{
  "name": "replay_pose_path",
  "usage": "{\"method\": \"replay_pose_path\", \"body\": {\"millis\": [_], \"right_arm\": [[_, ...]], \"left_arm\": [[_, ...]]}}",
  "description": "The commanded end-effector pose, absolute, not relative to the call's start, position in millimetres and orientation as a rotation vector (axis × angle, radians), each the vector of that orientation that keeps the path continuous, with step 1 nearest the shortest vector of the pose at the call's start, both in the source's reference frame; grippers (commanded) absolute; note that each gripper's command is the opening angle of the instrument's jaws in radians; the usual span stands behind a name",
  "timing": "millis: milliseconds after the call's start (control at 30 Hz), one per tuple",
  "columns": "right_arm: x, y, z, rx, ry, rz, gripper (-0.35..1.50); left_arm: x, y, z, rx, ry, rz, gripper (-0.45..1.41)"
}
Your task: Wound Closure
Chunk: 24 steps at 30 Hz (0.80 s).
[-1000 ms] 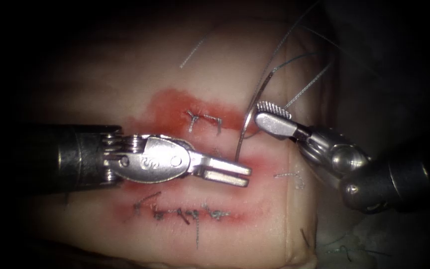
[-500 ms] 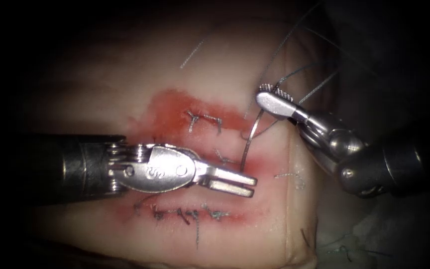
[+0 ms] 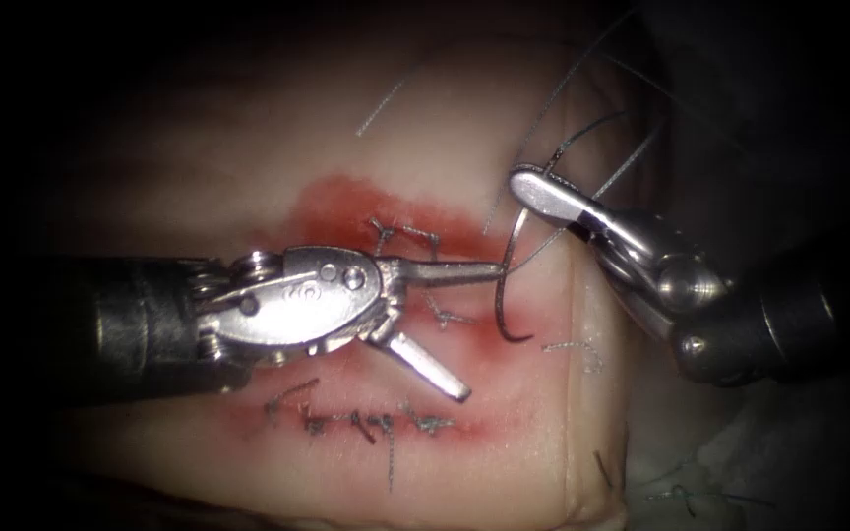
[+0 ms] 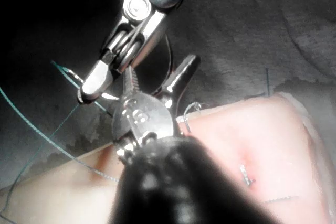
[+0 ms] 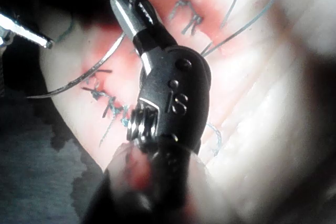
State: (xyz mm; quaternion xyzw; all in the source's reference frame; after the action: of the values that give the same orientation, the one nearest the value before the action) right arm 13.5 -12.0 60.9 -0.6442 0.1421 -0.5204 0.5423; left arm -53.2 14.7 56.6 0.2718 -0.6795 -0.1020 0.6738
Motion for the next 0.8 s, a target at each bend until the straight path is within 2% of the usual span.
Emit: {"method": "replay_pose_path", "body": {"millis": [33, 133, 233, 267, 333, 433, 500, 533, 567, 600, 633, 667, 733, 800], "right_arm": [[13.4, -11.7, 62, -1.566, 0.272, -1.289, -0.35], [13.3, -11.3, 64, -1.615, 0.162, -1.477, -0.35], [12.7, -10.1, 64, -1.751, -0.143, -1.614, -0.35], [12.6, -9.7, 64, -1.773, -0.185, -1.611, -0.35], [12.5, -9.2, 63, -1.789, -0.262, -1.64, -0.35], [12.5, -8.7, 63, -1.797, -0.416, -1.756, -0.35], [12.5, -8.4, 62, -1.796, -0.495, -1.813, -0.35], [12.4, -8.3, 62, -1.795, -0.511, -1.825, -0.35], [12.4, -8.2, 62, -1.794, -0.534, -1.841, -0.35], [12.4, -8.1, 62, -1.796, -0.558, -1.854, -0.35], [12.3, -7.8, 62, -1.796, -0.596, -1.882, -0.35], [12.3, -7.8, 62, -1.806, -0.604, -1.889, -0.35], [12.3, -7.6, 62, -1.825, -0.624, -1.911, -0.35], [12.4, -7.6, 62, -1.826, -0.636, -1.919, -0.35]], "left_arm": [[-53.4, 16.1, 57, 0.608, -1.534, -0.248, 0.78], [-51.2, 18.7, 57, 0.627, -1.531, -0.297, 0.81], [-48.7, 20.3, 59, 0.686, -1.492, -0.402, 0.83], [-48.5, 20.4, 59, 0.701, -1.482, -0.425, 0.84], [-48.2, 20.5, 61, 0.684, -1.472, -0.442, 1.04], [-48.1, 20.2, 64, 0.655, -1.442, -0.463, 1.2], [-47.9, 19.8, 66, 0.674, -1.379, -0.489, 1.21], [-47.8, 19.5, 67, 0.695, -1.337, -0.514, 1.16], [-47.6, 19.0, 68, 0.731, -1.272, -0.55, 0.84], [-47.4, 18.5, 68, 0.744, -1.225, -0.553, 0.61], [-47.3, 17.1, 70, 0.719, -1.145, -0.523, 0.14], [-47.4, 16.4, 70, 0.706, -1.119, -0.512, -0.06], [-48.0, 15.1, 71, 0.656, -1.073, -0.454, -0.35], [-48.9, 14.1, 72, 0.655, -1.047, -0.43, -0.43]]}}
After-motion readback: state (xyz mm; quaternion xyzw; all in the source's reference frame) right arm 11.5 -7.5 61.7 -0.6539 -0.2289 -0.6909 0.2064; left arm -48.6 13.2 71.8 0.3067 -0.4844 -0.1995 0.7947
